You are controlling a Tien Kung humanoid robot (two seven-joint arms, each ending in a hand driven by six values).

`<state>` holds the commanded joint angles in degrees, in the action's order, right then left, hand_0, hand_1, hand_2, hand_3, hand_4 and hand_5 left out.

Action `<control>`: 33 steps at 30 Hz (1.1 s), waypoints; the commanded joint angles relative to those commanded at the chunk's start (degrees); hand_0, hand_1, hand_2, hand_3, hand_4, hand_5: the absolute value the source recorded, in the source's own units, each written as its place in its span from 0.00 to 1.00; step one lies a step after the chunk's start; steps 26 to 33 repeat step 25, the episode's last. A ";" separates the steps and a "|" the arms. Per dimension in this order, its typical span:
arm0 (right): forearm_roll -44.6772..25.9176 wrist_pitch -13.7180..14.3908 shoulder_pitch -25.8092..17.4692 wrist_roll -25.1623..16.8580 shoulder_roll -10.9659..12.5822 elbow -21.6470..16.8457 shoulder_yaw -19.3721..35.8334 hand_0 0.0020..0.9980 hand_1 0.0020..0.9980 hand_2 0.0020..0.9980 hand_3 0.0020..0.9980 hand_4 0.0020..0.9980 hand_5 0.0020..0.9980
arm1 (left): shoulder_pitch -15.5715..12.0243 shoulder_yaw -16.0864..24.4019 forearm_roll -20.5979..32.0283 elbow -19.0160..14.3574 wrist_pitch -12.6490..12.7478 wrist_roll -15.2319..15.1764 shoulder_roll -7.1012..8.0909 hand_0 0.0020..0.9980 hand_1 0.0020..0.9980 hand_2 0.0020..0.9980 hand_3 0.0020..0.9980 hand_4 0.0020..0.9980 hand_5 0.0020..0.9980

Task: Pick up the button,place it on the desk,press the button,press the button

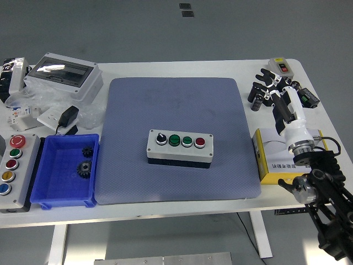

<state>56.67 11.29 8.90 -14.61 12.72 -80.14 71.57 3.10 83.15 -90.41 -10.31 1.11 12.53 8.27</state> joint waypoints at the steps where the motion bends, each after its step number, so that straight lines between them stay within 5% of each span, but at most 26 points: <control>1: 0.00 -0.01 -0.06 -0.03 -0.05 0.03 0.05 0.76 0.73 0.74 0.74 0.81 0.61 | -0.04 -0.04 0.09 0.00 0.00 -0.03 -0.01 0.63 0.54 0.53 0.59 0.62 0.19; 15: 0.43 -0.30 -0.95 0.14 0.94 -2.15 1.53 0.76 0.73 0.74 0.74 0.80 0.60 | -0.13 -0.94 1.73 0.00 0.05 0.01 -1.32 0.63 0.54 0.53 0.60 0.62 0.19; 33: 1.53 -0.33 -1.22 0.30 1.16 -4.31 3.83 0.76 0.73 0.74 0.73 0.79 0.59 | 0.01 -0.53 1.44 0.00 0.41 0.07 -1.26 0.63 0.55 0.53 0.60 0.62 0.19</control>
